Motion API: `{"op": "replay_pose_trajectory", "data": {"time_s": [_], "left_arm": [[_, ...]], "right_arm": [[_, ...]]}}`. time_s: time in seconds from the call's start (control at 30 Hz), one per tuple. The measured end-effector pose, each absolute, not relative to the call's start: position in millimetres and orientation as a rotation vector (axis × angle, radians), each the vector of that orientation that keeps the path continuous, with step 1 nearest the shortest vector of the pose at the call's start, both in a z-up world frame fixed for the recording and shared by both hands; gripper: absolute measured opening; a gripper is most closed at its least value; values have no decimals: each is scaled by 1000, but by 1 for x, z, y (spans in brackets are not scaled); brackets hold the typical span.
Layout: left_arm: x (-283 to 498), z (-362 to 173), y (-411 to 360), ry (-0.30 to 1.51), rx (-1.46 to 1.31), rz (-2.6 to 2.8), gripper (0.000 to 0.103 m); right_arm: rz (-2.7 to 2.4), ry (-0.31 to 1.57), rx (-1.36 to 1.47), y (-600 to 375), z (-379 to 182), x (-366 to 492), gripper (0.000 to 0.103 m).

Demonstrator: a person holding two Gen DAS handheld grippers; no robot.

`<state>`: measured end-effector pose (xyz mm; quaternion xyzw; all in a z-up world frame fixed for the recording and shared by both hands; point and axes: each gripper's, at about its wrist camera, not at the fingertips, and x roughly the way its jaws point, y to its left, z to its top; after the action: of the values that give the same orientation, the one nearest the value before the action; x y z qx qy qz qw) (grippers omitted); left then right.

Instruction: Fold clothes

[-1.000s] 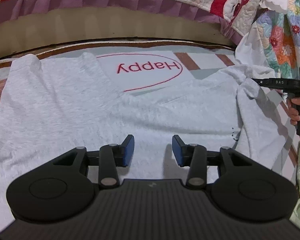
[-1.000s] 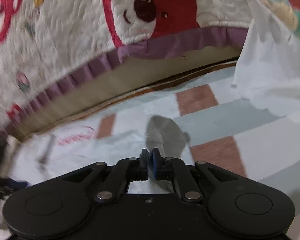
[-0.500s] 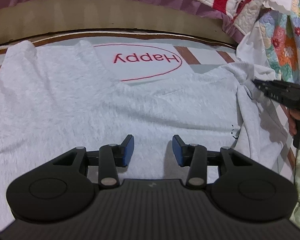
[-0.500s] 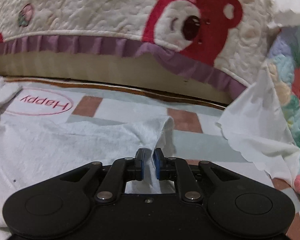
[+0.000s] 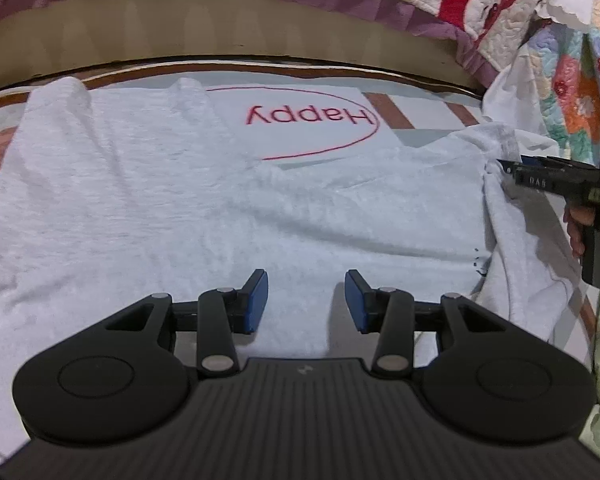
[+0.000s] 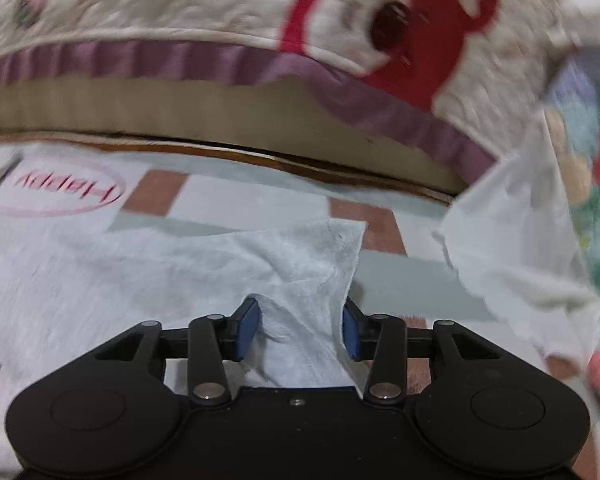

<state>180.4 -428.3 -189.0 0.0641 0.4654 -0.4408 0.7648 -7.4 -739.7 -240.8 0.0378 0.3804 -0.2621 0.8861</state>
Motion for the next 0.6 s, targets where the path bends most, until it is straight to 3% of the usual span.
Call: {"op": "replay_pose_trajectory", "data": {"time_s": [0.1,0.13,0.17,0.23,0.4,0.5,0.6], "left_arm": [[185,-182,-414,981,165,-932,41],[187,-179,-409,968,175,-922,41],[189,-177,-404,955,185,-913,41],[199,-173,-388,930,191,-881,42],[232,-168,-341,870,196,-782,46],[248,-169,-325,826,247,-709,52],[272,-175,-313,844,206,-674,55]], "right_arm": [[-516,746,227,-764,-246,-6,46],[-485,746,290,-773,-248,-5,20],[-458,743,352,-781,-247,-5,6],[-380,684,488,-791,-237,-12,7],[-231,285,805,-810,-197,-77,4],[-319,468,759,-817,-200,-76,5],[-290,400,793,-817,-193,-87,5]]}}
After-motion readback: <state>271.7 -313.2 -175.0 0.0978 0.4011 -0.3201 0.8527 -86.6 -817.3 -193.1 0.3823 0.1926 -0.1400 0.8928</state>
